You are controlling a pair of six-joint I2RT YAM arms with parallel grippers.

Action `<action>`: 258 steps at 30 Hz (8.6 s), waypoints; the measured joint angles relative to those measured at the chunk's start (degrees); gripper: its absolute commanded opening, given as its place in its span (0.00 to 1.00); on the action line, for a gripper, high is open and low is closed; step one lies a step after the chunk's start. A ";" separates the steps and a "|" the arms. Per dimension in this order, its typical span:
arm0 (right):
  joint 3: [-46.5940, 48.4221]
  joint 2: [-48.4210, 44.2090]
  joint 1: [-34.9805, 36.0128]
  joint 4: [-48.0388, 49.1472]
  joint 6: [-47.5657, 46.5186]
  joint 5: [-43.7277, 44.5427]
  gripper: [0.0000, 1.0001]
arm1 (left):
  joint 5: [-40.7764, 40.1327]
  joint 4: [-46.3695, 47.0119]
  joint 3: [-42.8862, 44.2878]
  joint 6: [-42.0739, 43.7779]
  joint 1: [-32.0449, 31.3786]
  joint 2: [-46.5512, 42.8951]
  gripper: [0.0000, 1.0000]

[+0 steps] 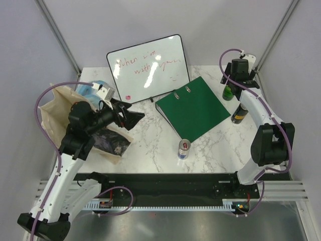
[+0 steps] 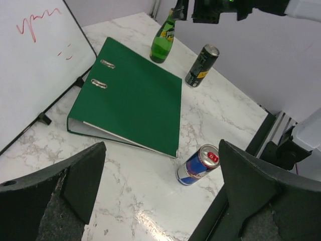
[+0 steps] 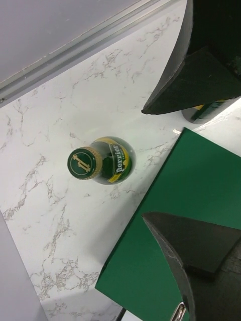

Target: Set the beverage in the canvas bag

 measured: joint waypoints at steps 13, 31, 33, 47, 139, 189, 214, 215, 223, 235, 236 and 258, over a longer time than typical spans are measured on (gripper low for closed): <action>2.10 12.11 -4.11 9.22 -5.09 -5.57 0.80 | 5.53 8.33 -3.65 -1.01 -0.15 -5.09 1.00; 3.65 14.43 -5.40 15.80 -10.01 -6.91 0.12 | 5.51 9.38 -6.14 -1.01 -0.26 -5.62 1.00; 3.65 14.34 -5.40 15.85 -10.16 -7.23 0.00 | 5.51 9.40 -6.19 -0.98 -0.26 -5.62 1.00; 9.29 10.56 -0.42 4.13 -15.34 -8.02 0.00 | 5.03 9.40 -6.36 -0.98 -0.26 -6.27 1.00; -28.44 -51.74 65.29 18.51 -1.60 14.40 0.83 | -44.85 -6.49 -9.64 -3.50 -33.44 13.29 0.59; -29.42 -52.00 65.29 18.16 -1.79 16.98 0.83 | -52.04 -11.78 -6.64 -6.86 -36.00 18.16 0.02; -29.38 -54.23 65.29 17.18 -2.64 16.87 0.83 | -61.11 -39.58 47.15 14.58 -14.51 21.16 0.02; -29.38 -54.42 65.29 17.07 -2.67 16.87 0.83 | -61.07 -40.13 48.06 15.30 -12.61 21.14 0.02; -29.38 -55.87 65.29 15.89 -2.89 16.94 0.83 | -62.03 -43.01 53.09 19.45 -4.46 21.16 0.02; -29.38 -55.84 65.29 15.52 -3.13 16.90 0.83 | -64.00 -42.97 48.72 20.72 -3.23 16.55 0.02; -29.38 -55.84 65.29 15.52 -3.10 16.85 0.83 | -63.91 -42.99 46.71 20.65 -2.71 15.85 0.02; -29.38 -56.22 65.29 15.10 -3.10 16.46 0.84 | -51.69 -31.08 15.56 14.08 12.61 4.37 0.02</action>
